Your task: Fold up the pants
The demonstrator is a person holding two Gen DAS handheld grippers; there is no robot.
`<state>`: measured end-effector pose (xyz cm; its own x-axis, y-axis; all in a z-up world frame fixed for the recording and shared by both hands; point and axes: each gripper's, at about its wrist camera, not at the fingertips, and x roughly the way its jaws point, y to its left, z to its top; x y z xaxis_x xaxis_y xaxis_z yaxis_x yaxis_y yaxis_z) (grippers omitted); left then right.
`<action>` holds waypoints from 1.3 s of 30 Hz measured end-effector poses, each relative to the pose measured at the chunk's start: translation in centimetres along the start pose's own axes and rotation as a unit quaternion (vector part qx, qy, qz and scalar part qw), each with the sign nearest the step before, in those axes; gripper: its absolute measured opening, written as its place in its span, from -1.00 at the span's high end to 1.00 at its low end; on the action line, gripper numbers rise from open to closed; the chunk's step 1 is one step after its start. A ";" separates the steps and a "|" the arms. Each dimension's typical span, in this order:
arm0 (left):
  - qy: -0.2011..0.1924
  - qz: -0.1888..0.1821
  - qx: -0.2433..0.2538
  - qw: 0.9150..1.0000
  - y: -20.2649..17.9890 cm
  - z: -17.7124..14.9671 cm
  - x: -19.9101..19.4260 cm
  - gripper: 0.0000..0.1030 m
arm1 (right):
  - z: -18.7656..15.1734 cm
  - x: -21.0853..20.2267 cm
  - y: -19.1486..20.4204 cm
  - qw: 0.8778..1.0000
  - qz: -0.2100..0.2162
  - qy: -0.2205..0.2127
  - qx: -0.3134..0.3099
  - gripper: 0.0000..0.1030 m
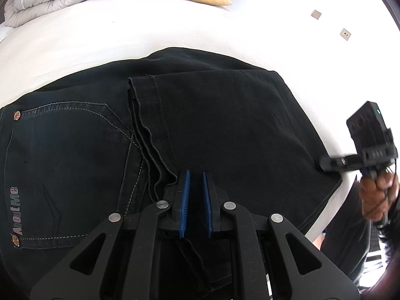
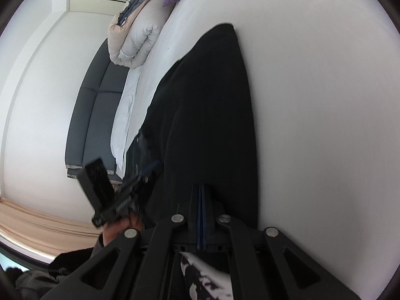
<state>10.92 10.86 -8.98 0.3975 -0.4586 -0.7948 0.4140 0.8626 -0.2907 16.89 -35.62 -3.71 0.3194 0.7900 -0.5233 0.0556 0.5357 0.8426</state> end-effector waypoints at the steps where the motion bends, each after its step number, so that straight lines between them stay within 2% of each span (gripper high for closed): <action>1: -0.001 0.000 -0.001 1.000 0.1 0.0 0.0 0.80 | -0.5 -0.1 0.0 1.000 -0.004 -0.001 0.000 1.00; 7: -0.010 -0.008 -0.017 1.000 0.5 -0.7 -0.1 0.79 | -1.6 0.7 -0.5 1.000 -0.017 -0.018 -0.016 1.00; 9: -0.022 -0.015 -0.035 0.999 0.6 -1.0 -1.2 0.79 | -1.7 0.8 -0.9 1.000 -0.010 -0.025 -0.011 1.00; 11: -0.051 -0.027 -0.049 0.997 0.5 -1.7 -3.4 0.79 | -1.7 0.9 -0.8 0.999 -0.012 -0.029 -0.015 1.00; 14: -0.107 -0.051 -0.093 0.989 2.0 -3.8 -7.9 0.79 | -1.7 1.2 -0.6 0.999 -0.016 -0.032 -0.015 1.00; 17: -0.145 -0.052 -0.150 0.977 4.7 -5.8 -12.0 0.79 | -1.9 1.3 -0.5 0.999 -0.019 -0.037 -0.015 1.00; 18: -0.162 -0.057 -0.185 0.968 6.4 -7.1 -13.7 0.76 | -1.9 1.3 -0.5 0.999 -0.018 -0.038 -0.015 1.00; 20: -0.191 -0.059 -0.229 0.952 8.5 -9.0 -16.0 0.46 | -2.0 1.2 -0.6 0.999 -0.014 -0.042 -0.013 1.00; 22: -0.234 -0.052 -0.284 0.928 10.9 -11.5 -18.8 -0.82 | -2.1 1.1 -0.8 0.999 -0.014 -0.044 -0.010 1.00; 23: -0.258 -0.049 -0.310 0.914 11.8 -12.7 -20.0 -0.92 | -2.1 1.1 -0.8 0.999 -0.014 -0.045 -0.009 1.00; 25: -0.292 -0.059 -0.357 0.885 13.9 -14.9 -21.4 -0.92 | -2.1 1.1 -0.9 0.999 -0.016 -0.046 -0.006 1.00; 28: -0.292 -0.109 -0.425 0.850 16.7 -16.8 -21.0 -0.91 | -2.2 1.0 -0.9 0.999 -0.020 -0.046 -0.001 1.00; 30: -0.299 -0.147 -0.464 0.821 17.8 -18.0 -20.2 -0.89 | -2.2 1.0 -0.8 0.999 -0.023 -0.046 0.003 1.00; 31: -0.299 -0.159 -0.480 0.810 18.3 -18.4 -19.9 -0.89 | -2.2 1.0 -0.8 0.999 -0.024 -0.046 0.004 1.00; 36: -0.305 -0.166 -0.497 0.795 19.4 -19.3 -19.4 -0.89 | -2.2 1.1 -0.7 0.998 -0.030 -0.047 0.013 1.00; 39: -0.321 -0.178 -0.515 0.775 19.7 -21.1 -18.5 -0.84 | -2.2 1.1 -0.5 0.998 -0.037 -0.047 0.014 1.00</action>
<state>-5.54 40.84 -11.27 0.8702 -0.4334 -0.2343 -0.1503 0.2194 -0.9640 15.13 -34.37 -4.98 0.4003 0.7172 -0.5704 0.1080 0.5812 0.8066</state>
